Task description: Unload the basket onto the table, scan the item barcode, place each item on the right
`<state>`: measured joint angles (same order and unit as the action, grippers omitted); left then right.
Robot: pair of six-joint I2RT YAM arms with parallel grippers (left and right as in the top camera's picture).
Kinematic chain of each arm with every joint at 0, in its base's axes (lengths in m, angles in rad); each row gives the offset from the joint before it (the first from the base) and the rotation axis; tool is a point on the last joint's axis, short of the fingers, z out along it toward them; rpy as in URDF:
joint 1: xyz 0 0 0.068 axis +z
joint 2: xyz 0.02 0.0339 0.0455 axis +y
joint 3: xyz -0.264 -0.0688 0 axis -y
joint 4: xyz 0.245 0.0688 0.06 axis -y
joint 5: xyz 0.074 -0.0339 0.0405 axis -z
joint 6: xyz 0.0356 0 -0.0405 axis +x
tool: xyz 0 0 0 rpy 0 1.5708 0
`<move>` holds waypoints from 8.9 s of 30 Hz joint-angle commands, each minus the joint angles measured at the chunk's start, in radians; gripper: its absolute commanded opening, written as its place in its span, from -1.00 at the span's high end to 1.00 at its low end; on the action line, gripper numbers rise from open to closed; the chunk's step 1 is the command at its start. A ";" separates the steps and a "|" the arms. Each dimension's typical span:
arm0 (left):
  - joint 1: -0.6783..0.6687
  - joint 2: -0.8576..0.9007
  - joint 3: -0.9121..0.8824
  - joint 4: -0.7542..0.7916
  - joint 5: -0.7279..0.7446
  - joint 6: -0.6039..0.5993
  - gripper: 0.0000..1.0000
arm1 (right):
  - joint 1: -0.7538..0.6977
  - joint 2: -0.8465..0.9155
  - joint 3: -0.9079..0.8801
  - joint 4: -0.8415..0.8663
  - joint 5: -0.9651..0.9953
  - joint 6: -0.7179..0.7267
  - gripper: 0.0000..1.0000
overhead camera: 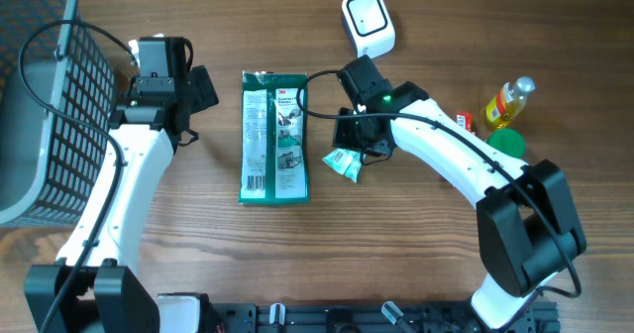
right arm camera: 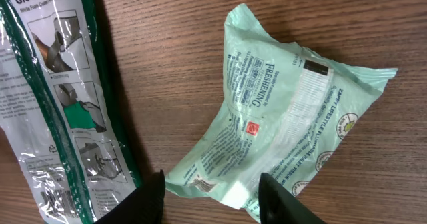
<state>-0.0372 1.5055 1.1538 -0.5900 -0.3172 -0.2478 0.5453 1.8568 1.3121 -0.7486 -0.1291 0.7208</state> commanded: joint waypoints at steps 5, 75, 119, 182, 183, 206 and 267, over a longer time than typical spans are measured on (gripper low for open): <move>0.005 -0.001 0.011 0.003 -0.009 0.009 -1.00 | 0.007 -0.003 0.002 -0.005 0.019 -0.016 0.06; 0.005 -0.001 0.011 0.003 -0.009 0.009 -1.00 | -0.247 -0.138 -0.163 0.085 -0.441 -0.516 0.31; 0.005 -0.001 0.011 0.003 -0.009 0.009 -1.00 | -0.134 -0.158 -0.427 0.766 -0.509 -0.116 0.89; 0.005 -0.001 0.011 0.003 -0.009 0.009 -1.00 | -0.158 -0.264 -0.422 0.759 -0.170 -0.182 0.81; 0.005 -0.001 0.011 0.003 -0.009 0.009 -1.00 | -0.158 -0.263 -0.422 0.737 -0.134 -0.175 0.81; 0.005 -0.001 0.011 0.003 -0.009 0.009 -1.00 | -0.054 -0.243 -0.518 0.410 0.088 0.280 0.85; 0.005 -0.001 0.011 0.003 -0.009 0.009 -1.00 | 0.060 -0.209 -0.586 0.570 0.148 0.443 0.83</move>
<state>-0.0372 1.5055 1.1538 -0.5900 -0.3172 -0.2478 0.5720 1.6329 0.7383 -0.2176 0.0048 1.1439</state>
